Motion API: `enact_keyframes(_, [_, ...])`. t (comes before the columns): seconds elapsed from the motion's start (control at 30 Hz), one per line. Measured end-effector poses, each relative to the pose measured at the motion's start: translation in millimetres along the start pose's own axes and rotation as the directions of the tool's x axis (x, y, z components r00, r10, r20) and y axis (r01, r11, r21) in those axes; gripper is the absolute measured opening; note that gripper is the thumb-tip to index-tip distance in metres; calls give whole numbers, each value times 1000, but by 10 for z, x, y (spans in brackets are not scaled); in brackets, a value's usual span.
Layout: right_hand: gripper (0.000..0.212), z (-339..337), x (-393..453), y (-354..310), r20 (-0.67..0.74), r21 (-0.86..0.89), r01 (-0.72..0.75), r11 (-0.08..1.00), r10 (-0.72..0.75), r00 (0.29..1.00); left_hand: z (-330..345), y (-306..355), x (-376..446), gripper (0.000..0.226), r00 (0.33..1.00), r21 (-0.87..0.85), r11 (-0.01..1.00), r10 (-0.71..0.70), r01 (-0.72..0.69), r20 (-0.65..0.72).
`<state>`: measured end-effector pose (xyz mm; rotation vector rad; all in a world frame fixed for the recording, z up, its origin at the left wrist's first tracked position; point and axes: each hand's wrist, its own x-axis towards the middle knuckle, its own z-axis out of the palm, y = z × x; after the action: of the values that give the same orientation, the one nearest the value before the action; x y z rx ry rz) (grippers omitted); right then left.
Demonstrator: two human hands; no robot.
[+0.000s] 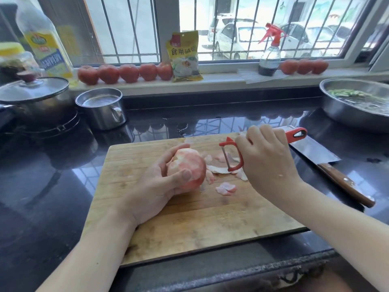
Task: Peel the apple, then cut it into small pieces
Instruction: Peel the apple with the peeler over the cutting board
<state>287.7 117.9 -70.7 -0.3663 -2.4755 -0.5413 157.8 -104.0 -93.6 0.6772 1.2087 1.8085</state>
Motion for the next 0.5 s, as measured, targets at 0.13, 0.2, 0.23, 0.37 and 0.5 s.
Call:
enact_keyframes(0.13, [11,-25,40,81,-10,147,-166,975,169,986,-23,-9,-7,89,1000,-44,999,4,-5,-21])
enact_keyframes(0.2, [16,-99,116,70,58,375,-162,913,152,987,-32,-20,-2,85,1000,-36,999,3,-4,-22])
enact_keyframes(0.23, [18,-144,151,41,157,542,-189,819,122,980,-30,-25,0,84,1000,-23,1000,2,-2,-19])
enact_keyframes(0.37, [13,-282,217,-229,281,767,-158,622,-104,954,-14,-23,-16,90,1000,104,994,22,-21,-12])
enact_keyframes(0.5, [4,-211,219,-419,203,805,-119,581,-82,976,-10,-17,-37,93,999,127,991,46,-45,-5])
